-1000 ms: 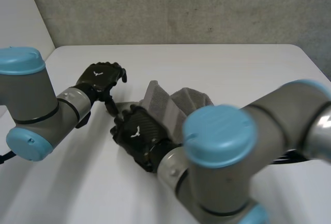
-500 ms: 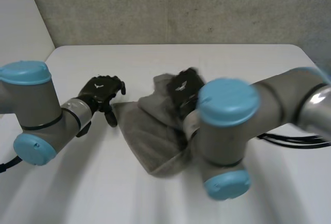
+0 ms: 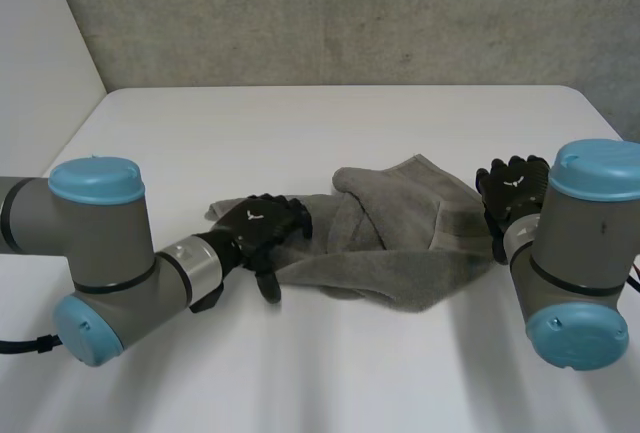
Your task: Fold the towel.
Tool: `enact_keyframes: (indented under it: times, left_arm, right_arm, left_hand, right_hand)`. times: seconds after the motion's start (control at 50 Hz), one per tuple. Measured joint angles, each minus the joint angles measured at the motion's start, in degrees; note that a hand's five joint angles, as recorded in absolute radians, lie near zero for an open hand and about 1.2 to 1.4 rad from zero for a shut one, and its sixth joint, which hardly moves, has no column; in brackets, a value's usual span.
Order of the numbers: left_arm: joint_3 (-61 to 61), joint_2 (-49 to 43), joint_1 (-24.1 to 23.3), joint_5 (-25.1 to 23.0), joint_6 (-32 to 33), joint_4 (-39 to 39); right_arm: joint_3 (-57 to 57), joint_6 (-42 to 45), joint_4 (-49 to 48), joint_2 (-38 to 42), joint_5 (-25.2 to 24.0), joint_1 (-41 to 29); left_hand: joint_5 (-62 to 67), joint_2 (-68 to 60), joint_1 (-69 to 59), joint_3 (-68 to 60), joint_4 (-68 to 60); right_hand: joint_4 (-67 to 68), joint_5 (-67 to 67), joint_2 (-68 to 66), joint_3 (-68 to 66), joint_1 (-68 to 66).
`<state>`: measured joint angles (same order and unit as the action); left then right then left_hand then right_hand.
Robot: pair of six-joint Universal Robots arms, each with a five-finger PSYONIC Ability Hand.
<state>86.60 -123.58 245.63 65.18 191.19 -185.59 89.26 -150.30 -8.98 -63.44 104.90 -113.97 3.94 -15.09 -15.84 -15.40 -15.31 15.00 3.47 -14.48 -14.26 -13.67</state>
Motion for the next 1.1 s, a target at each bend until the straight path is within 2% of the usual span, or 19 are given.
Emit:
enact_keyframes:
  times: [0.26,0.32,0.38,0.42,0.48,0.6,0.72,0.76,0.8,0.86,0.9,0.96,1.02,1.1]
  left_arm:
    - [1.4,-0.3,-1.8,2.8,-0.4,-0.1]
    - [1.0,-0.7,-1.9,4.5,-0.7,-0.1]
    - [0.6,-1.2,-2.1,6.1,-0.9,-0.1]
    - [0.4,-1.5,-2.1,6.6,-1.0,-0.1]
    - [0.3,-1.8,-2.4,7.0,-1.1,-0.2]
    - [0.3,-2.1,-3.2,7.1,-1.1,-0.1]
    - [0.5,-2.1,-4.1,7.0,-1.1,-0.1]
    - [0.6,-2.1,-4.3,7.0,-1.1,-0.1]
    - [0.7,-1.9,-4.5,7.0,-1.1,0.0]
    - [0.7,-1.5,-4.7,7.1,-1.0,0.0]
    - [0.6,-1.0,-4.8,7.2,-1.0,0.0]
    - [-0.1,1.5,-4.5,7.3,-1.0,0.1]
    - [-0.9,4.4,-4.2,7.3,-1.3,0.4]
    - [-2.8,11.5,-3.6,7.2,-3.0,1.2]
  right_arm:
    - [9.8,-2.1,-7.2,-5.2,-9.2,2.5]
    - [10.5,-2.2,-7.7,-5.4,-10.1,2.8]
    - [10.7,-2.6,-8.1,-5.5,-11.4,2.8]
    - [10.6,-2.8,-8.0,-5.5,-12.7,2.8]
    - [10.2,-2.9,-7.3,-5.4,-16.1,2.8]
    - [7.7,-1.7,-1.6,-3.5,-25.2,3.0]
    - [2.3,-0.1,5.1,0.0,-29.0,4.2]
    - [0.7,0.5,7.0,1.4,-29.2,4.8]
    - [-0.7,1.1,8.9,2.6,-29.1,5.2]
    - [-2.1,1.8,11.5,3.8,-29.0,5.7]
    - [-2.6,2.0,12.7,3.9,-28.9,5.9]
    - [-3.0,1.9,15.4,1.6,-28.8,6.1]
    - [-3.4,1.6,17.3,-1.8,-29.0,6.0]
    - [-5.7,-1.1,20.4,-11.2,-30.2,5.7]
  left_hand:
    - [2.7,-1.1,-0.6,-0.8,-0.7]
    - [11.5,-10.3,-9.5,-9.9,-9.9]
    - [27.8,-26.9,-26.0,-26.3,-26.5]
    - [34.6,-33.8,-32.5,-33.3,-33.5]
    - [41.2,-40.4,-38.8,-39.8,-40.3]
    - [42.4,-41.4,-39.7,-40.8,-41.5]
    - [42.4,-41.4,-39.9,-41.0,-41.5]
    - [42.4,-41.4,-39.9,-41.0,-41.5]
    - [42.7,-41.8,-40.2,-41.3,-41.9]
    - [45.8,-45.2,-43.4,-44.5,-45.2]
    - [49.8,-49.2,-47.4,-48.3,-49.1]
    - [61.0,-61.2,-56.8,-60.7,-61.7]
    - [61.3,-61.4,-56.8,-60.9,-62.3]
    - [61.4,-61.4,-56.8,-60.9,-62.3]
  right_hand:
    - [0.0,0.0,0.0,0.0,0.0]
    - [0.0,0.0,0.0,0.0,0.0]
    - [0.2,0.4,-0.3,-0.2,-0.7]
    - [1.1,2.7,-1.5,-1.5,-2.5]
    - [4.4,6.9,-4.6,-5.3,-5.8]
    - [11.7,13.7,-11.7,-12.3,-12.7]
    - [13.0,15.1,-13.1,-13.7,-14.2]
    - [23.2,25.3,-23.7,-23.9,-24.5]
    - [43.0,45.1,-44.5,-43.7,-44.3]
    - [59.6,61.5,-60.6,-60.5,-61.5]
    - [61.6,62.6,-61.0,-62.2,-61.9]
    - [61.7,62.6,-61.0,-62.2,-61.9]
    - [61.7,62.6,-61.0,-62.2,-62.0]
    - [61.7,62.6,-61.0,-62.2,-62.0]
